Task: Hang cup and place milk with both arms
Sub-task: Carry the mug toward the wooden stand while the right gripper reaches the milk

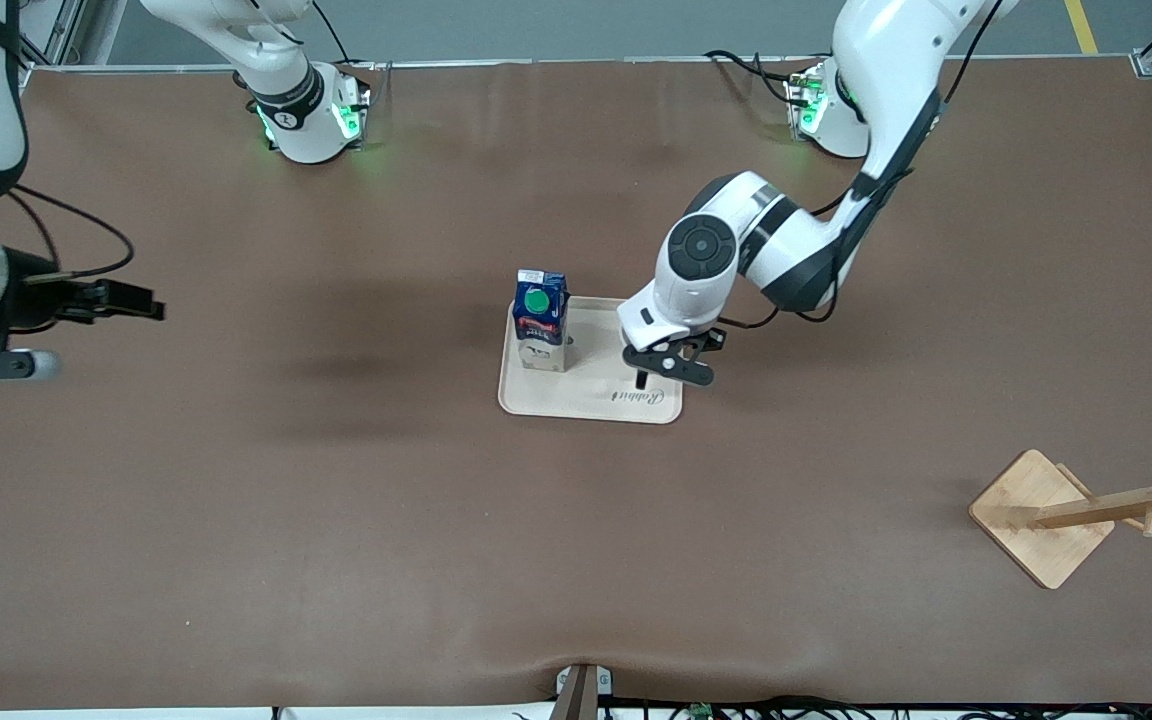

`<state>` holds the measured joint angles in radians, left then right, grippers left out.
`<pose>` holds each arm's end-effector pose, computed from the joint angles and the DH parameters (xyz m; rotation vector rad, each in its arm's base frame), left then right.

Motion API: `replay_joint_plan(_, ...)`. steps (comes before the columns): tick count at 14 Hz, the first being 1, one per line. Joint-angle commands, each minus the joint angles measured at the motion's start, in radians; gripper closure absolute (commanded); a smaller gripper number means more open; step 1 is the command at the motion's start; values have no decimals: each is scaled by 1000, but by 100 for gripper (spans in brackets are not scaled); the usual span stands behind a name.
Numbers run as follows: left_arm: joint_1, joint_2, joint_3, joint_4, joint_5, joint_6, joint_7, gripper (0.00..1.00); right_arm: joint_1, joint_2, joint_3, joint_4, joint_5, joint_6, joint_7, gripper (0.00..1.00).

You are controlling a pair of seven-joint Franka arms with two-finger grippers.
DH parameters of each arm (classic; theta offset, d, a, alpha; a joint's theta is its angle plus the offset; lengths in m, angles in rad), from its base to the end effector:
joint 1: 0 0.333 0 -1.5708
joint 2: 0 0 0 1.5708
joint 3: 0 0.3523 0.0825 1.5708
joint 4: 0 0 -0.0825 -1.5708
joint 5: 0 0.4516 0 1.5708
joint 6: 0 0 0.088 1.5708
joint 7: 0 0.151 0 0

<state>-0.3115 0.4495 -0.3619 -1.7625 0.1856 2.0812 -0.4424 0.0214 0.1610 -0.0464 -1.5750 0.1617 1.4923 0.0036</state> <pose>0.5724 -0.4184 0.2669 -3.0510 0.4683 0.1258 0.6467 0.0109 0.5088 -2.9626 0.0533 0.3600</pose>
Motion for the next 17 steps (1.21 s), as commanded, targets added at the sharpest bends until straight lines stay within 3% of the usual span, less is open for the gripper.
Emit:
replay_joint_plan(1, 78, -116, -3, 46, 9, -122, 7, 100, 130, -12, -1, 15, 33, -14, 236, 0)
replay_joint_plan(6, 294, -206, -3, 138, 11, -233, 178, 100, 414, 43, 0, 15, 36, 109, 628, 0)
replay_joint_plan(9, 452, -229, -5, 172, -21, -268, 364, 100, 541, 100, 0, 20, 45, 204, 728, 0)
replay_joint_plan(12, 570, -230, -5, 202, -64, -288, 551, 100, 601, 169, -1, 21, 123, 320, 797, 0)
replay_joint_plan(17, 679, -227, 4, 224, -71, -325, 801, 100, 684, 252, -3, 43, 121, 385, 808, 0)
